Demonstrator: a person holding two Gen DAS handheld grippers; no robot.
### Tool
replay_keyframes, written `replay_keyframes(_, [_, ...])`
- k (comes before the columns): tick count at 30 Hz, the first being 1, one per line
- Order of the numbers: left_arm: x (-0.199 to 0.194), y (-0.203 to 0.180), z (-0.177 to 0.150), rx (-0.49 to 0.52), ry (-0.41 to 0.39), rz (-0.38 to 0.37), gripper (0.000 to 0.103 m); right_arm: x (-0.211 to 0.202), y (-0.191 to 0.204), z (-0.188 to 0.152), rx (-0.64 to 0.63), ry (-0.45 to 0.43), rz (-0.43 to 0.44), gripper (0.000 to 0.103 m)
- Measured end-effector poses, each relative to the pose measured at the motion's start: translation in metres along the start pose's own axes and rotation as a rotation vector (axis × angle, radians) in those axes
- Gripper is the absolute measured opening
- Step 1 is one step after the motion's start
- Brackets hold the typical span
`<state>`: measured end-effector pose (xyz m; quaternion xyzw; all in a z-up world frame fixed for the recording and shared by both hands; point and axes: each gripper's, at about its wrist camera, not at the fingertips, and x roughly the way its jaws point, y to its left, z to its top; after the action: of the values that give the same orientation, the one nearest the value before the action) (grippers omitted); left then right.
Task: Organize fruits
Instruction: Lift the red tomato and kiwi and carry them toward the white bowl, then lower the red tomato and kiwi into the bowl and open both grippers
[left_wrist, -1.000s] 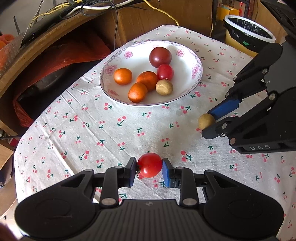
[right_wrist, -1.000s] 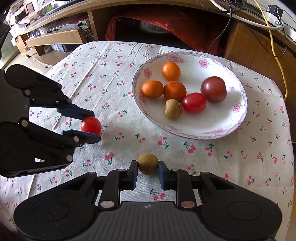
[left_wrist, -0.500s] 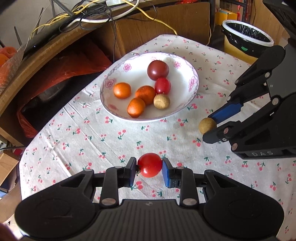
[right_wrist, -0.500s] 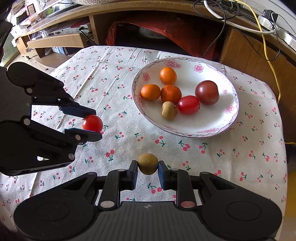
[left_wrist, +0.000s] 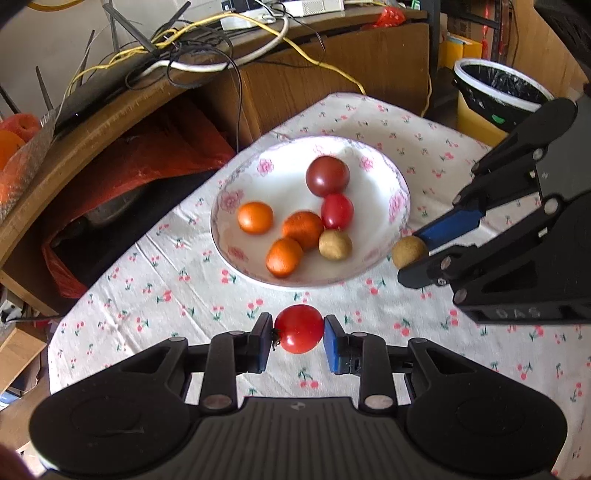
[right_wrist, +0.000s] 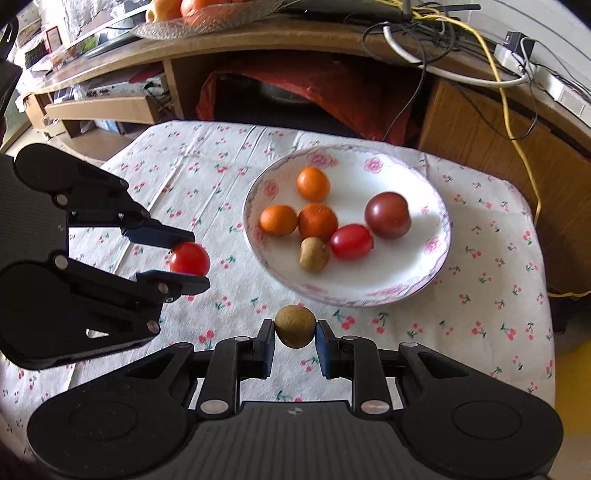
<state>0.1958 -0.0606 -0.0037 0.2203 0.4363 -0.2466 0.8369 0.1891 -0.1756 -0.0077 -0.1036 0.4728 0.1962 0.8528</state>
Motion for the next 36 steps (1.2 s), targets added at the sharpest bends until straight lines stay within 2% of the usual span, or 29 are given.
replay_keyframes(20, [0.019,0.018,0.046,-0.095,-0.075,0.03,0.038,0.007,-0.028,0.029,0.064,-0.075,-0.08,0.019])
replay_keyframes(36, [0.051,0.028,0.061,-0.097,-0.051,0.03,0.038,0.028,-0.043,0.05,0.093,-0.086,-0.092,0.02])
